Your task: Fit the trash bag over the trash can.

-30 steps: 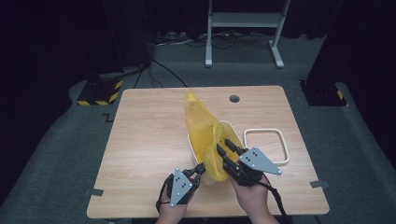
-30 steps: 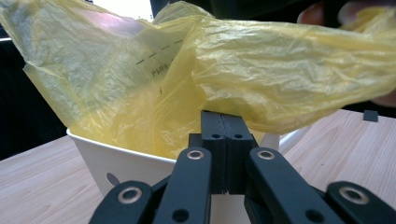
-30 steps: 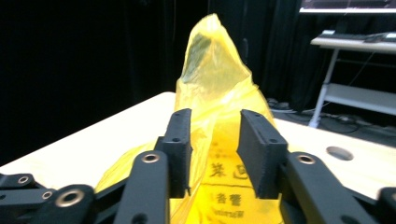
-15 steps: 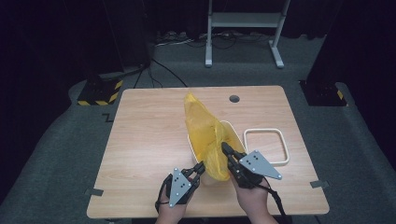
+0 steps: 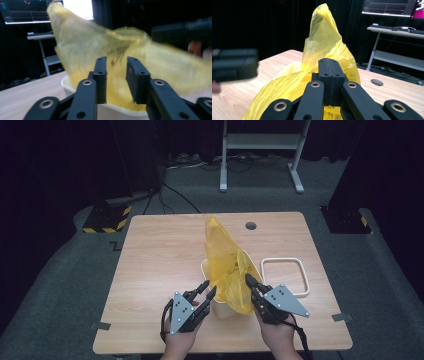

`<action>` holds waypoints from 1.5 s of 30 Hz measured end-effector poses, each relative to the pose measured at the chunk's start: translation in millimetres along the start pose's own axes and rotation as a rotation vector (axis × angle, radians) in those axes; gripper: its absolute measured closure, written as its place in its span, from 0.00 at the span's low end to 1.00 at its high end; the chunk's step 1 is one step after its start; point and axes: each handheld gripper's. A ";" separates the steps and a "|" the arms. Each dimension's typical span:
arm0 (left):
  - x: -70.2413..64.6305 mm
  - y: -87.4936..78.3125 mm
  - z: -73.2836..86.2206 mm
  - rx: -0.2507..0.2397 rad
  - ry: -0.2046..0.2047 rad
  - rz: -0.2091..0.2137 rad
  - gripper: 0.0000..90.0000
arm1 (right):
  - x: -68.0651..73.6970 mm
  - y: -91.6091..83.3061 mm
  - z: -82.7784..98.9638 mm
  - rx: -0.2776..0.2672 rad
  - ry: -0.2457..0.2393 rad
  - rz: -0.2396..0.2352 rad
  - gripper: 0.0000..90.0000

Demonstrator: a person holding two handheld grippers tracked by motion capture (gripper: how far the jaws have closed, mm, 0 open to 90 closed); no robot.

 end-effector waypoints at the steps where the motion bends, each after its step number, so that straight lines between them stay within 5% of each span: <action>1: -1.6 3.8 -3.3 0.002 -0.006 0.007 0.72 | 1.3 0.6 1.2 0.003 -0.001 -0.003 1.00; 14: -14.4 42.9 -23.1 0.092 -0.075 0.082 0.64 | 5.0 4.1 8.8 0.017 0.001 -0.016 1.00; 19: -14.2 57.6 -20.1 0.208 -0.085 0.125 0.80 | 2.9 3.3 12.1 0.022 0.008 -0.016 1.00; 23: -15.4 61.9 -15.5 0.230 -0.073 0.125 1.00 | 0.8 1.7 12.1 0.020 0.007 -0.013 1.00; 32: -11.8 55.1 -23.2 0.154 -0.097 0.077 1.00 | -4.7 -2.9 9.8 0.013 0.006 -0.003 1.00; 36: -15.4 56.5 -26.4 0.122 -0.113 0.055 0.70 | -1.2 -3.0 11.8 0.012 0.004 -0.010 1.00; 39: -16.3 64.2 -26.3 0.161 -0.116 0.025 0.63 | 1.2 -2.0 13.2 0.015 -0.002 -0.018 1.00; 42: -13.9 74.8 -22.7 0.232 -0.141 0.041 0.65 | 2.1 -2.1 14.4 0.018 0.005 -0.023 1.00; 45: -15.2 78.9 -20.8 0.247 -0.137 0.077 0.78 | 1.6 -2.4 15.5 0.020 0.003 -0.024 1.00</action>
Point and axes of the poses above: each handheld gripper's, and its own axes: y roughly forward along the jaws, z roughly out of its underside, x roughly to its left, and after that the axes turned 2 degrees about y, right-handed
